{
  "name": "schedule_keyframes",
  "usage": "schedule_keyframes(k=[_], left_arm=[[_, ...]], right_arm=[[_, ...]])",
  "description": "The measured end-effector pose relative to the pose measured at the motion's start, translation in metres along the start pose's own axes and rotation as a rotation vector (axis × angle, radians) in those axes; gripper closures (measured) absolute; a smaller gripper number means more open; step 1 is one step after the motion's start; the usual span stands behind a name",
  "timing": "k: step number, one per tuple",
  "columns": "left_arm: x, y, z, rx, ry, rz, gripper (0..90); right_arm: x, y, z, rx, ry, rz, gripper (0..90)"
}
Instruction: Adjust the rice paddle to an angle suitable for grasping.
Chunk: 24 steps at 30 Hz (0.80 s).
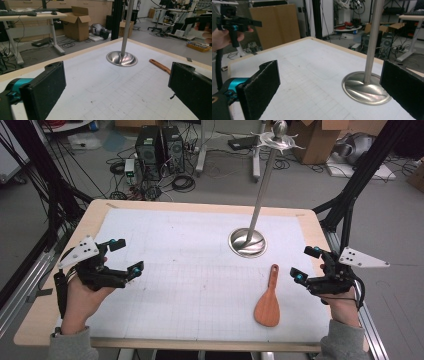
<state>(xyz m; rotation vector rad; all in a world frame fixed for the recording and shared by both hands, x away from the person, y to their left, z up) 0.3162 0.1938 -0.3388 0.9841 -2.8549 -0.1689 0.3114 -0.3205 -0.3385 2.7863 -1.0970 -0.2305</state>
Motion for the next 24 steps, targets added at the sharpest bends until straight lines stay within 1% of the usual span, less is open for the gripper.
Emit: schedule_keyframes(k=[2, 3, 4, 5, 6, 7, 8, 9, 11, 12, 13, 14, 15, 16, 17, 18, 19, 20, 24], left_arm=[[0.0, 0.0, 0.0, -0.004, -0.002, 0.003, 1.7], [0.001, 0.0, 0.0, -0.004, -0.003, 0.004, 1.8], [0.001, 0.0, 0.0, -0.004, -0.003, 0.004, 1.7], [0.001, -0.001, 0.0, 0.0, 0.0, 0.001, 1.7], [0.0, 0.0, 0.0, 0.001, -0.009, -0.006, 1.8], [0.0, 0.0, 0.0, 0.001, -0.009, -0.006, 1.8], [0.0, 0.0, -0.001, 0.008, -0.008, -0.009, 1.8], [0.0, 0.0, -0.002, 0.013, -0.012, -0.01, 1.8], [0.0, 0.0, -0.002, 0.015, -0.014, -0.01, 1.8], [0.001, 0.0, -0.002, 0.014, -0.016, -0.008, 1.8], [0.001, 0.0, -0.002, 0.014, -0.014, -0.008, 1.8], [0.001, 0.0, -0.002, 0.013, -0.014, -0.005, 1.8], [0.002, 0.0, -0.002, 0.011, -0.014, -0.005, 1.8], [0.002, -0.001, -0.001, 0.01, -0.014, -0.004, 1.8], [0.002, -0.001, -0.001, 0.008, -0.011, -0.005, 1.8], [0.002, -0.001, -0.001, 0.008, -0.011, -0.005, 1.8], [0.001, -0.001, -0.001, 0.006, -0.011, -0.004, 1.8], [0.001, -0.002, 0.0, 0.005, -0.011, -0.005, 1.8], [0.001, -0.003, 0.0, -0.001, -0.013, -0.002, 1.8]], right_arm=[[0.002, -0.001, 0.002, -0.01, -0.003, 0.001, 1.5], [0.002, -0.001, 0.004, -0.012, -0.013, -0.009, 5.2], [0.002, -0.001, 0.004, -0.012, -0.013, -0.009, 5.2], [0.002, -0.001, 0.004, -0.009, -0.012, -0.019, 5.3], [0.003, 0.0, 0.005, -0.006, -0.012, -0.03, 7.7], [0.003, 0.0, 0.005, -0.006, -0.012, -0.03, 7.7], [0.003, 0.0, 0.006, -0.017, -0.021, -0.036, 13.3], [0.003, 0.001, 0.008, -0.016, -0.008, -0.045, 19.7], [0.002, 0.002, 0.011, -0.031, -0.007, -0.055, 29.8], [0.002, 0.002, 0.012, -0.039, -0.008, -0.06, 32.6], [0.002, 0.002, 0.012, -0.039, -0.008, -0.06, 32.6], [0.002, 0.001, 0.013, -0.045, -0.002, -0.063, 35.5], [0.002, 0.0, 0.016, -0.063, 0.002, -0.067, 42.1], [0.002, 0.0, 0.016, -0.063, 0.002, -0.067, 42.1], [0.002, -0.001, 0.018, -0.071, 0.019, -0.061, 48.8], [0.002, 0.0, 0.019, -0.072, 0.024, -0.056, 52.4], [0.002, 0.0, 0.019, -0.072, 0.024, -0.056, 52.4], [0.002, 0.0, 0.02, -0.07, 0.042, -0.049, 58.2], [0.004, 0.0, 0.024, -0.08, 0.054, -0.047, 68.5]])
Point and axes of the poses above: each handheld gripper's, and its own axes: y roughly backward along the jaws, z roughly out of its underside, x roughly to its right, the point moved 5 cm from there along -y, roughly forward along the jaws, and after that the axes turned 4 degrees about z, right-handed, at the moved point
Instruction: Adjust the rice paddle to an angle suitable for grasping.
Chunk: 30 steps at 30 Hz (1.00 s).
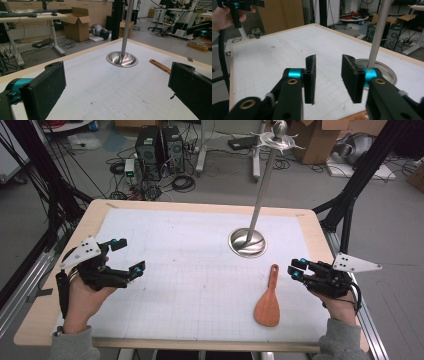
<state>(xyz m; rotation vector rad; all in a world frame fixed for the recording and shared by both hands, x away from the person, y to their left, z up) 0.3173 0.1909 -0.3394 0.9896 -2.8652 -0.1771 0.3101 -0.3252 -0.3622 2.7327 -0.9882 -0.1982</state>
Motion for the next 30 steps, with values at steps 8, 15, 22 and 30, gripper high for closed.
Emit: schedule_keyframes(k=[8, 15, 22, 30], left_arm=[[0.001, -0.002, 0.001, -0.004, 0.003, 0.004, 1.8], [0.001, -0.005, 0.002, -0.01, 0.004, 0.007, 1.8], [0.002, -0.006, 0.003, -0.015, 0.002, 0.01, 1.8], [0.002, -0.008, 0.004, -0.019, 0.005, 0.008, 1.8]], right_arm=[[0.006, -0.005, 0.014, -0.03, -0.011, -0.017, 81.4], [0.009, -0.01, 0.023, -0.04, -0.015, -0.048, 89.0], [0.016, -0.013, 0.034, -0.066, -0.026, -0.03, 89.1], [0.028, -0.02, 0.053, -0.115, -0.105, 0.008, 89.2]])
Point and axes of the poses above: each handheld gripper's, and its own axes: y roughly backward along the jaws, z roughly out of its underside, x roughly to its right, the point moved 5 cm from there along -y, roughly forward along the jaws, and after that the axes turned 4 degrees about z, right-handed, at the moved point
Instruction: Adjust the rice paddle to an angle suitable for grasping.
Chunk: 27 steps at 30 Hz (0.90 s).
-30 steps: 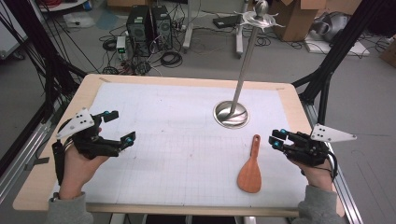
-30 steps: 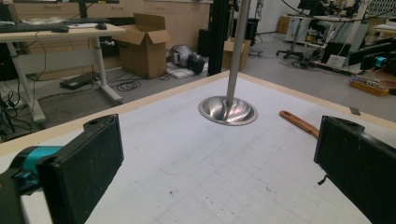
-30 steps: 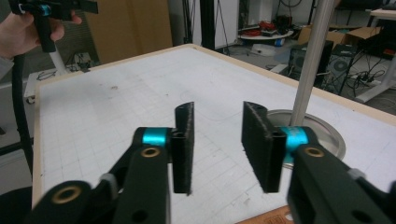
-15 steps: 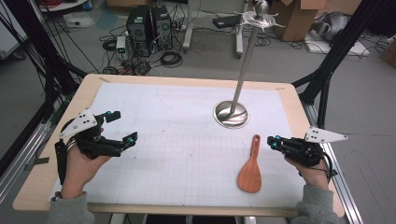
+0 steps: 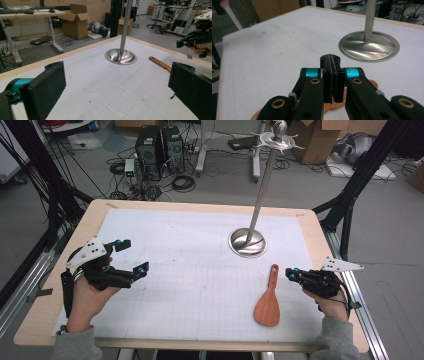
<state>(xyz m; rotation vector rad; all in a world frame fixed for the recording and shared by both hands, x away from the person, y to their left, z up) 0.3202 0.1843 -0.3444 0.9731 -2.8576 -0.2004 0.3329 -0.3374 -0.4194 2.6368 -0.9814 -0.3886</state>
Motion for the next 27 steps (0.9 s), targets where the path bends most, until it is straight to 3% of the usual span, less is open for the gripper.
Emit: schedule_keyframes(k=[6, 13, 27], left_arm=[[0.001, -0.001, 0.001, -0.005, 0.0, 0.004, 1.8], [0.0, 0.0, 0.001, -0.004, 0.002, 0.001, 1.8], [0.0, -0.002, 0.003, -0.011, 0.008, 0.005, 1.8]], right_arm=[[0.002, -0.007, 0.006, -0.029, 0.009, 0.027, 89.4], [0.005, -0.015, 0.015, -0.113, 0.046, 0.081, 89.5], [0.011, -0.029, 0.031, -0.197, 0.045, 0.094, 89.5]])
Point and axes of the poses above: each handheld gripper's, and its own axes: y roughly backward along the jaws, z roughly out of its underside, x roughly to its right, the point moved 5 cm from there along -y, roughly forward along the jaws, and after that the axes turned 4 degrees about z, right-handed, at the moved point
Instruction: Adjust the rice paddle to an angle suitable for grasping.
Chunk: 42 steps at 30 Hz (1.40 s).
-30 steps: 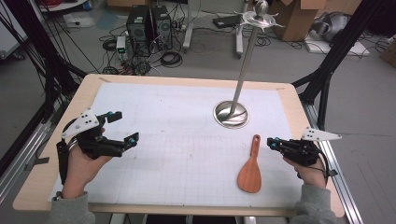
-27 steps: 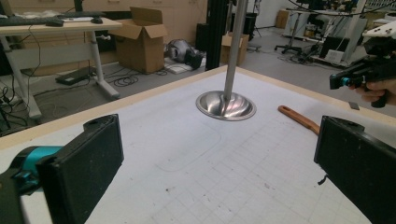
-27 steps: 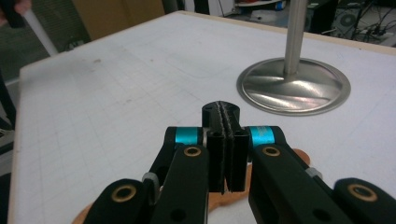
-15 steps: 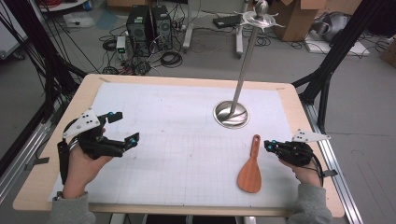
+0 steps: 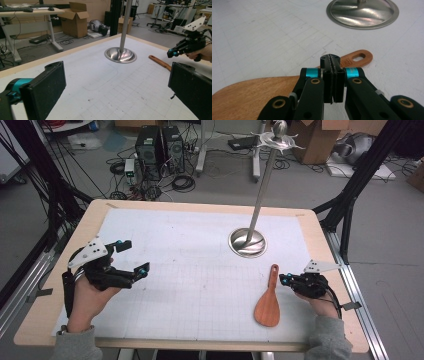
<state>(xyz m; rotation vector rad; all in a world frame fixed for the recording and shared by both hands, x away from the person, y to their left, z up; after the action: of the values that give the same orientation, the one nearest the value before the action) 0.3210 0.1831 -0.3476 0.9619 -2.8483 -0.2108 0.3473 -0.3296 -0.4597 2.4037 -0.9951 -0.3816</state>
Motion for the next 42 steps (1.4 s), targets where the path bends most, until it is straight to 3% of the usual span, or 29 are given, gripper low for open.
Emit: schedule_keyframes(k=[21, 42], left_arm=[[-0.002, 0.002, 0.002, -0.002, 0.007, -0.004, 1.8], [-0.002, 0.005, 0.003, -0.004, 0.007, -0.014, 1.8]], right_arm=[[0.003, -0.016, 0.013, -0.118, -0.05, -0.015, 89.5], [-0.002, -0.024, 0.01, -0.125, -0.026, -0.039, 89.4]])
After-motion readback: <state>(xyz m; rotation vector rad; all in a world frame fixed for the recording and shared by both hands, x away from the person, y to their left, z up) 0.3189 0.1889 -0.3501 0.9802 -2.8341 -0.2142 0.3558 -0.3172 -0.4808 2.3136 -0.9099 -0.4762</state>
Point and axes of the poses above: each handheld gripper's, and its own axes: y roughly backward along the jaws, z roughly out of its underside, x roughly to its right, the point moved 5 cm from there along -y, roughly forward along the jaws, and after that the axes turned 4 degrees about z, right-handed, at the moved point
